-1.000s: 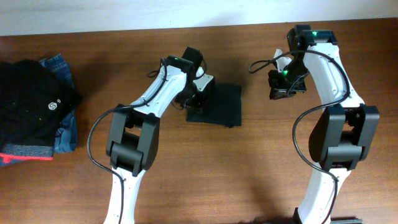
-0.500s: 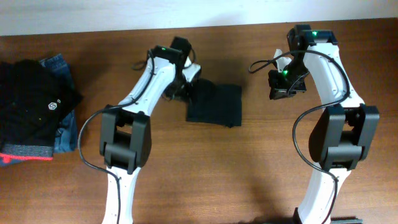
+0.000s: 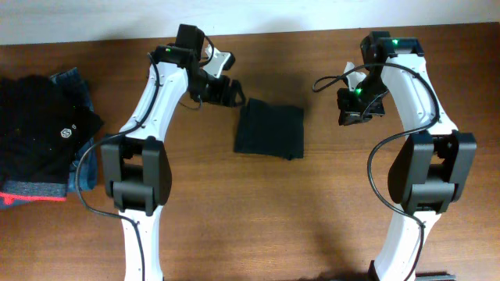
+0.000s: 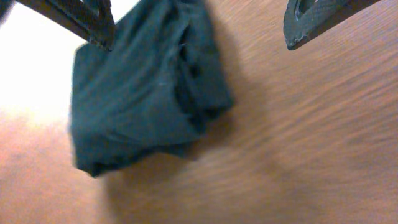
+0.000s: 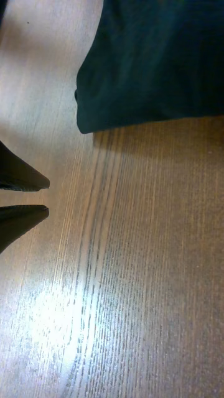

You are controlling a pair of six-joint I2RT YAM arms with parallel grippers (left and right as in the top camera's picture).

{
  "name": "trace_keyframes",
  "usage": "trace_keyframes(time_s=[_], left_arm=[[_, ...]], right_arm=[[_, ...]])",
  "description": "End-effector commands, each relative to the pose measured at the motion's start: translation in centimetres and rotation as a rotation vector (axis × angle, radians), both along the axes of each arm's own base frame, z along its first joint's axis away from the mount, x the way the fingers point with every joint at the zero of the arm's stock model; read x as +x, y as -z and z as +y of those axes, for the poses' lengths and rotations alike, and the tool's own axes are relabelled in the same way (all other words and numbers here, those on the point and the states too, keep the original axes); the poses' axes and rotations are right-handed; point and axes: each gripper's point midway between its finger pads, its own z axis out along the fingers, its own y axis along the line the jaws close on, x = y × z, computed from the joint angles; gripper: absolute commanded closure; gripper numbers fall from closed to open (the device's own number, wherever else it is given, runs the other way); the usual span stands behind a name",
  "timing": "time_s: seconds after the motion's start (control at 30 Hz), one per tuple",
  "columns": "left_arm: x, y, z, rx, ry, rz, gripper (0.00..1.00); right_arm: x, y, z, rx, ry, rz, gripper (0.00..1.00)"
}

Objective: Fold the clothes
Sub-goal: 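Lower the left gripper onto the folded black shirt and grasp it, then carry the folded shirt left and place it on the clothes stack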

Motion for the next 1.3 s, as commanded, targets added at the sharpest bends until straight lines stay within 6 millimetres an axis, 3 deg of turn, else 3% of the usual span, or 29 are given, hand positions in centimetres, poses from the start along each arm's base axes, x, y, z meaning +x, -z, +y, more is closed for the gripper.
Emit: trace_keyframes(time_s=[0.0,0.03,0.07,0.1,0.37,0.73,0.77,0.87,0.9,1.13,1.27], left_arm=[[-1.0,0.6,-2.5,-0.131,0.122,0.01,0.13],[-1.0,0.8,-2.4,-0.126,0.123,0.012,0.13],[-1.0,1.1,-2.4,-0.122,0.122,0.017,0.03],[-0.9,1.6,-2.3,-0.113,0.12,0.023,0.01],[-1.6,5.1,-2.3,-0.087,0.122,0.094,0.01],[-4.4,7.3,-4.9,-0.081,0.179,0.188,0.02],[-4.5,7.3,-5.0,-0.078,0.183,0.188,0.06],[-4.6,7.6,-5.0,-0.056,0.187,0.183,0.44],[-4.5,7.6,-5.0,-0.051,0.186,0.182,0.53],[-4.4,8.3,-4.0,0.012,0.176,0.179,0.9],[-4.3,8.0,-3.6,0.017,0.167,0.179,0.99]], right_arm=[[0.3,-0.3,0.1,0.017,0.003,-0.01,0.86],[0.3,-0.3,0.1,0.017,0.003,-0.01,0.86],[0.3,-0.3,0.1,0.017,0.003,-0.01,0.86],[0.3,-0.3,0.1,0.017,0.003,-0.01,0.86],[0.3,-0.3,0.1,0.017,0.003,-0.01,0.86],[0.2,-0.3,0.1,0.017,0.002,-0.009,0.86],[0.2,-0.3,0.1,0.017,0.002,-0.008,0.86],[0.0,-0.3,0.1,0.017,0.002,-0.001,0.86],[0.0,-0.3,0.1,0.017,0.002,0.002,0.86],[-0.1,-0.3,0.1,0.017,0.002,0.006,0.86],[-0.2,-0.4,0.1,0.017,0.002,0.009,0.86]])
